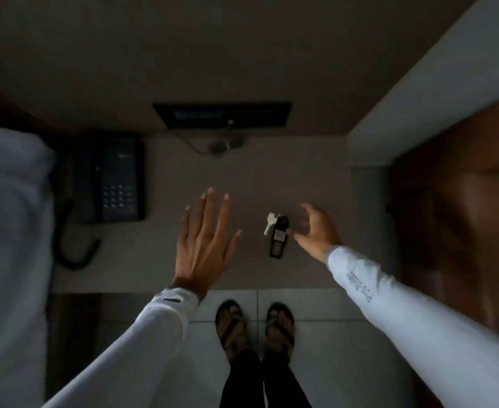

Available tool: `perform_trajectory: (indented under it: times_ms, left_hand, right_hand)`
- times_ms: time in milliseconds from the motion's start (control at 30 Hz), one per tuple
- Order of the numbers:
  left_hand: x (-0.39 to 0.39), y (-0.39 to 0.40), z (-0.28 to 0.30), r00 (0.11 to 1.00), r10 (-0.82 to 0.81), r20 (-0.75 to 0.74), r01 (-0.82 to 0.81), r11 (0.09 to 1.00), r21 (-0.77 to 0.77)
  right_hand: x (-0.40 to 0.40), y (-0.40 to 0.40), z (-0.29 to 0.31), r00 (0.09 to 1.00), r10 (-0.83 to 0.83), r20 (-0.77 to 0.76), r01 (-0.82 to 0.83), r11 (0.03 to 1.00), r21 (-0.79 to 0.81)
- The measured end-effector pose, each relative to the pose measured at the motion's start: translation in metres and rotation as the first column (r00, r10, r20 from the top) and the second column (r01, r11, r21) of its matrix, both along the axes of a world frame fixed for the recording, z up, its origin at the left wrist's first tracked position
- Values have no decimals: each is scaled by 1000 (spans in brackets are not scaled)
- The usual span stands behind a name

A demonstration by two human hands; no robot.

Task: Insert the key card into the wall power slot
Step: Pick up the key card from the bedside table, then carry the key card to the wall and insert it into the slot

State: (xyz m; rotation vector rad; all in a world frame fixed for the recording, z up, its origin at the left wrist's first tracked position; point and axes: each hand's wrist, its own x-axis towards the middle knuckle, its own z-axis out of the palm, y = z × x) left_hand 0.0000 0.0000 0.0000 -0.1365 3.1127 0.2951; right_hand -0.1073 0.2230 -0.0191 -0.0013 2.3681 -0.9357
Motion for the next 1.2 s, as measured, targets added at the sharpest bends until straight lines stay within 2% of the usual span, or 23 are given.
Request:
perform_trajectory:
  times_ms: [100,167,267,467,533,633,733,900,1033,1200]
  left_hand:
    - [-8,1,-53,994,7,113,-10,1000,25]
    - [-10,1,-82,992,-28,127,27,1000,13]
    - [-10,-2,-104,992,-83,91,85,996,-17]
    - [-15,-5,-84,990,-107,95,110,994,-28]
    - [-20,-6,-66,992,-104,74,106,994,-17]
    - [-33,-4,-20,992,-123,33,123,992,3]
    - [-53,1,38,980,-165,-109,161,986,-39]
    - [-103,27,161,911,-242,-334,226,970,-89]
    - [-140,57,272,831,-308,-463,267,951,-154]
    - [-177,118,416,676,-387,-627,367,915,-169]
  right_hand:
    - [-5,-9,-34,998,20,-61,-22,999,-33]
    - [-8,-16,-49,993,12,-116,-17,999,-41]
    - [-13,-20,-54,995,9,-95,-17,996,-89]
    - [-22,-16,-35,989,-85,122,110,970,-217]
    - [-21,-11,-18,984,-104,142,136,961,-242]
    - [-22,3,23,977,-162,137,197,934,-298]
    - [-31,18,76,973,-213,88,230,916,-328]
    - [-56,47,197,954,-293,-58,250,890,-380]
    - [-74,78,313,923,-326,-203,213,874,-438]
    - [-72,144,468,848,-386,-362,185,857,-480]
